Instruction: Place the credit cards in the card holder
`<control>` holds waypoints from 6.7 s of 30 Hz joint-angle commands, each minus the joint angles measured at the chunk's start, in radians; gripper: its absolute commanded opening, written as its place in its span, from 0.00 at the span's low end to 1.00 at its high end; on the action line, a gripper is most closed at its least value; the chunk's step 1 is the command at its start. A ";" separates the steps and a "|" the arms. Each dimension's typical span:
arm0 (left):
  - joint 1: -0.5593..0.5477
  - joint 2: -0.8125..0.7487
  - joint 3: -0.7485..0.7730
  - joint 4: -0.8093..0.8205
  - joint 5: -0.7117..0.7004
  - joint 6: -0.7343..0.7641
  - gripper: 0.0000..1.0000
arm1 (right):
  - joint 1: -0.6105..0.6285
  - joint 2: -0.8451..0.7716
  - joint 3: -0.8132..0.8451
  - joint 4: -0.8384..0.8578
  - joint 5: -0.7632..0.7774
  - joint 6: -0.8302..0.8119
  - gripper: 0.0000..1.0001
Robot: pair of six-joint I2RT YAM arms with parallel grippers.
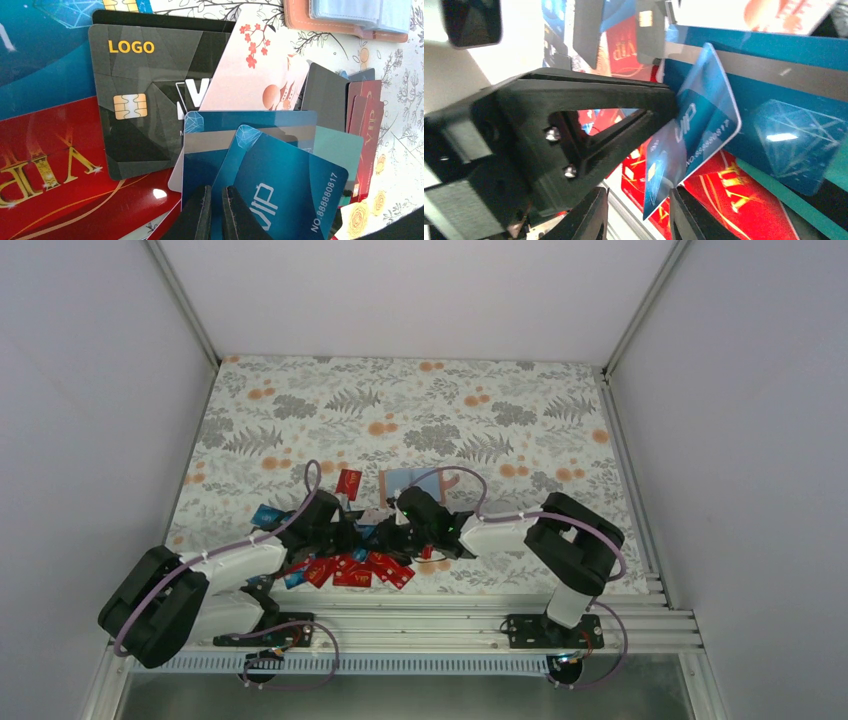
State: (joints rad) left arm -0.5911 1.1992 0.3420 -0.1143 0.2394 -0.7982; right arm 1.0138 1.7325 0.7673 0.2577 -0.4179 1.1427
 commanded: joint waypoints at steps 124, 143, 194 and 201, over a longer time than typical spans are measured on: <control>-0.416 0.283 0.220 0.024 -0.130 -0.007 0.02 | -0.309 -0.370 -0.199 -0.532 0.123 -0.441 0.50; -0.419 0.304 0.432 -0.184 -0.304 0.036 0.02 | -0.441 -0.467 -0.328 -0.441 -0.127 -0.410 0.54; -0.418 0.426 0.315 -0.040 -0.245 0.018 0.02 | -0.469 -0.302 -0.233 -0.429 -0.174 -0.473 0.30; -0.418 0.432 0.317 -0.036 -0.241 0.021 0.02 | -0.469 -0.299 -0.232 -0.434 -0.191 -0.481 0.21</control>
State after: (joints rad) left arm -1.0054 1.5974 0.6907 -0.0971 -0.0280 -0.7746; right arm 0.5484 1.4284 0.5083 -0.1837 -0.5865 0.6834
